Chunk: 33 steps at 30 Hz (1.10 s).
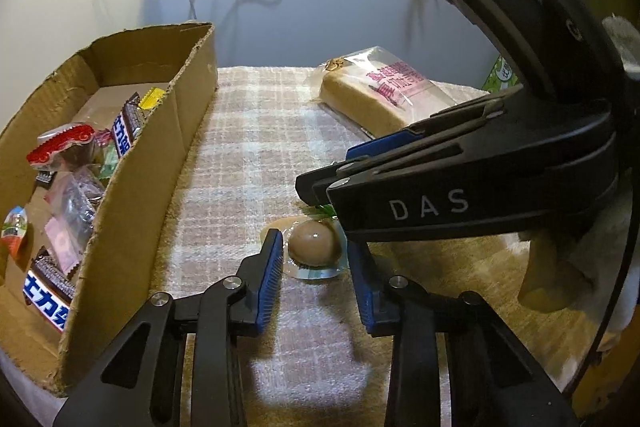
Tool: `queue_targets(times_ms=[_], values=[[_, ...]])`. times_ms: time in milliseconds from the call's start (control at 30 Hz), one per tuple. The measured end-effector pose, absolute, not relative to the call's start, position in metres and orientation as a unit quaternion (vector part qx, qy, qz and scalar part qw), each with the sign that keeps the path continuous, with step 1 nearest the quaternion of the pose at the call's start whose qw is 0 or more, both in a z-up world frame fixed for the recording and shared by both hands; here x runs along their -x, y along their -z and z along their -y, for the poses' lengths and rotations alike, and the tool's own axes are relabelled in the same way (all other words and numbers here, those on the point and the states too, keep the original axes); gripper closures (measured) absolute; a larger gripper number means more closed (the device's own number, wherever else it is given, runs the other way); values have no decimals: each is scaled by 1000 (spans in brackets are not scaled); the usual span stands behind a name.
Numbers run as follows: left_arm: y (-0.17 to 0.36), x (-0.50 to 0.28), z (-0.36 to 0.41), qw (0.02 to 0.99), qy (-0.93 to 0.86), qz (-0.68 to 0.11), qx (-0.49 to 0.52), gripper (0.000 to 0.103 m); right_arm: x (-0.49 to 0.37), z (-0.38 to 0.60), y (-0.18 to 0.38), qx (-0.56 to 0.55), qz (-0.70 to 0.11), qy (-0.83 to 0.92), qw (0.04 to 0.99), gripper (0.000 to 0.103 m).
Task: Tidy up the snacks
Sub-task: 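Grasp the round egg snack with the left tool while the right tool grasps the green candy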
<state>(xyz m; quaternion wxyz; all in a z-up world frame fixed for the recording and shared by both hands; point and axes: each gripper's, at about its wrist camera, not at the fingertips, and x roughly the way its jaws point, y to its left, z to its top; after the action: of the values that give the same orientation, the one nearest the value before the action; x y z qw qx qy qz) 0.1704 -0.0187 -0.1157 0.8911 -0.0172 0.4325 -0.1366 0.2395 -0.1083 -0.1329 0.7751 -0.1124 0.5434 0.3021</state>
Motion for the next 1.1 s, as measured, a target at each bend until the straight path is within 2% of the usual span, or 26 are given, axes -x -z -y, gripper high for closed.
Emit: queue_targets(times_ms=[200, 267, 467, 533, 633, 1100], values=[[117, -170, 19, 891, 137, -432, 10, 77, -245, 111, 133, 105, -551, -298, 772, 57], [117, -168, 19, 892, 135, -432, 4, 78, -245, 111, 134, 108, -552, -296, 772, 54], [116, -157, 15, 892, 131, -433, 0, 78, -242, 107, 136, 145, -548, -298, 768, 53], [116, -152, 11, 892, 129, -433, 4, 78, -237, 103, 138, 160, -544, -298, 768, 54], [115, -147, 6, 893, 126, -432, 7, 78, -226, 99, 139, 188, -532, -297, 770, 63], [99, -137, -6, 903, 123, -411, 23, 78, -221, 132, 126, 125, -525, -316, 781, 64]])
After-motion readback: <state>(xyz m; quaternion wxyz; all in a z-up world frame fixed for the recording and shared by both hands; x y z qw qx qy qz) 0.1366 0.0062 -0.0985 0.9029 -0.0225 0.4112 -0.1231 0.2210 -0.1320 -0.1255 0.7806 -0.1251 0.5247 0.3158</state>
